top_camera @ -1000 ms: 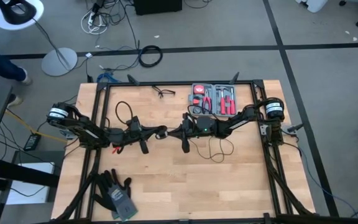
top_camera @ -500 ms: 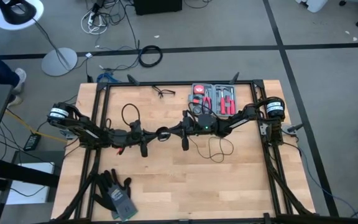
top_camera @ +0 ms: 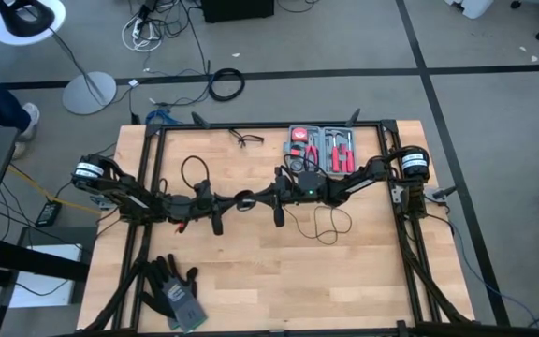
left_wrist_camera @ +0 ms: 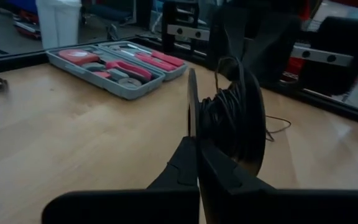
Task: Coil cords
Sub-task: Coil the black wire onto the spool
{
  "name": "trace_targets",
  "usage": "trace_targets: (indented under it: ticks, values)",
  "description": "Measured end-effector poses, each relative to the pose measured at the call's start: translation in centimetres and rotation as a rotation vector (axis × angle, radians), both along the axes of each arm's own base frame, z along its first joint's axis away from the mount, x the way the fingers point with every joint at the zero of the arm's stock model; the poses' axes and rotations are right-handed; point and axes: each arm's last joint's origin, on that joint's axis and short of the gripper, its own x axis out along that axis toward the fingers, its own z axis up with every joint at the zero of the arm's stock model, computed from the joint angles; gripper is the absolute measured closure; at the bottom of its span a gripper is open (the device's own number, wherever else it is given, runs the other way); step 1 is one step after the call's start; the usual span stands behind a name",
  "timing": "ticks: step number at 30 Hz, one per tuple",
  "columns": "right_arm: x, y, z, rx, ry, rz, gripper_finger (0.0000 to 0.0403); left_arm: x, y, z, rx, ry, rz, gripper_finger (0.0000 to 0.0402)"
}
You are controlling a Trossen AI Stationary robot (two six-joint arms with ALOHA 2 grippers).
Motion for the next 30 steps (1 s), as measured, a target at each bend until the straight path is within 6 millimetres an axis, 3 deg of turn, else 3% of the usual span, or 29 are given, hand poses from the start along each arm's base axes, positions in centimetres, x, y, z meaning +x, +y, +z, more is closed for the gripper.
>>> trace_targets:
  ticks: [6, 11, 21, 26, 30]
  values:
    - [-0.3, -0.4, -0.6, 0.003, 0.120, -0.014, 0.0353, -0.6, 0.3, -0.1, 0.010, -0.006, 0.088, 0.0401]
    - [-1.6, -0.4, 0.6, 0.012, 0.276, -0.015, 0.0334, -0.8, 0.5, -0.2, 0.018, -0.005, 0.157, 0.0401]
    - [-7.2, 3.1, 4.9, -0.145, 0.534, -0.218, 0.0372, -0.8, 0.6, -0.1, 0.016, -0.018, 0.192, 0.0401]
    - [-11.3, 4.6, 3.7, -0.132, 0.494, -0.361, 0.0399, -0.7, 0.6, 0.1, 0.008, -0.038, 0.173, 0.0401]
    - [-12.7, 5.2, 1.0, 0.035, 0.340, -0.461, 0.0395, -0.3, 0.5, 0.5, 0.008, -0.061, 0.171, 0.0401]
